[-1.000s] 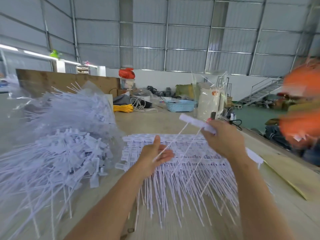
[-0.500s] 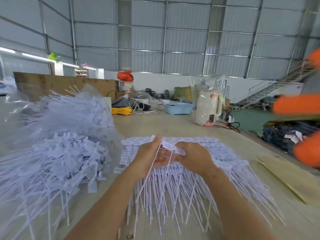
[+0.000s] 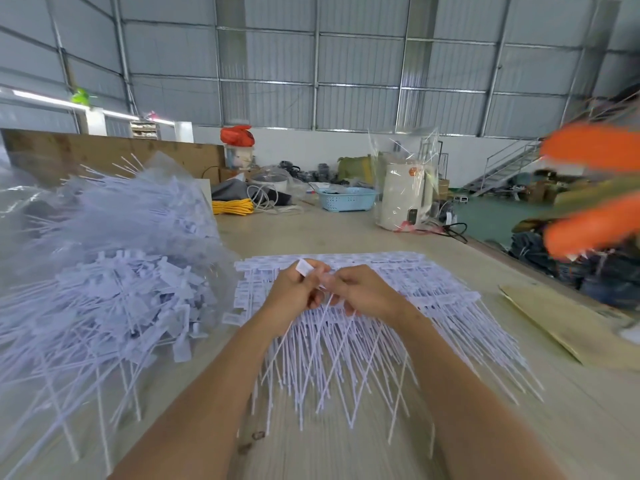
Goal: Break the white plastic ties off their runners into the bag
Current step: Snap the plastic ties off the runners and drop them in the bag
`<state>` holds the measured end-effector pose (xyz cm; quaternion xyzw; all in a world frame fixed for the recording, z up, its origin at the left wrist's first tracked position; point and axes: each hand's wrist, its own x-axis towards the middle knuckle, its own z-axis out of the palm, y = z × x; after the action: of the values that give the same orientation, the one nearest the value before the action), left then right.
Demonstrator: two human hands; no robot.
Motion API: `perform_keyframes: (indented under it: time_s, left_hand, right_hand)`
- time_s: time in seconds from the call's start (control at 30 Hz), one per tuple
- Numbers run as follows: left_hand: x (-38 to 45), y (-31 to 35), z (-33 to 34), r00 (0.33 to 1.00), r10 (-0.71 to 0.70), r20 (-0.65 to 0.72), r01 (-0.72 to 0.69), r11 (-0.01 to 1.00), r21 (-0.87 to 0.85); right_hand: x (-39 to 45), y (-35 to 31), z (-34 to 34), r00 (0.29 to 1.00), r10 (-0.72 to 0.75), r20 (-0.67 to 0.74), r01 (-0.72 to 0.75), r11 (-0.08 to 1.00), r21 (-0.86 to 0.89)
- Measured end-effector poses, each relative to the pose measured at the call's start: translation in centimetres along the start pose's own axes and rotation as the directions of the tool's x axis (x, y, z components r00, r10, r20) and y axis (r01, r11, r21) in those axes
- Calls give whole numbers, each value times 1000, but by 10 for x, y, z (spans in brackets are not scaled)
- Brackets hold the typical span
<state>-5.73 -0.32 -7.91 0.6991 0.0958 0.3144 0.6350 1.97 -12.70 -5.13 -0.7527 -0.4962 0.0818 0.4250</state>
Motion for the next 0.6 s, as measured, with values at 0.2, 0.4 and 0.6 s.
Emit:
perform_keyframes:
  time_s: [0.2,0.4,0.6]
  left_hand:
    - [-1,1,4,990,84,-113,-56,972,227]
    - [-1,5,5,971,201,-129,-128,894,429]
    - [3,17,0,969,120,-215,-11,893,449]
  right_hand:
    - [6,9,3,998,-8,-57,-3,980,-199]
    - [7,4,5,998,-40,-46,27,966,-256]
    - [6,0,3,986,-122,-111,66,909,-411]
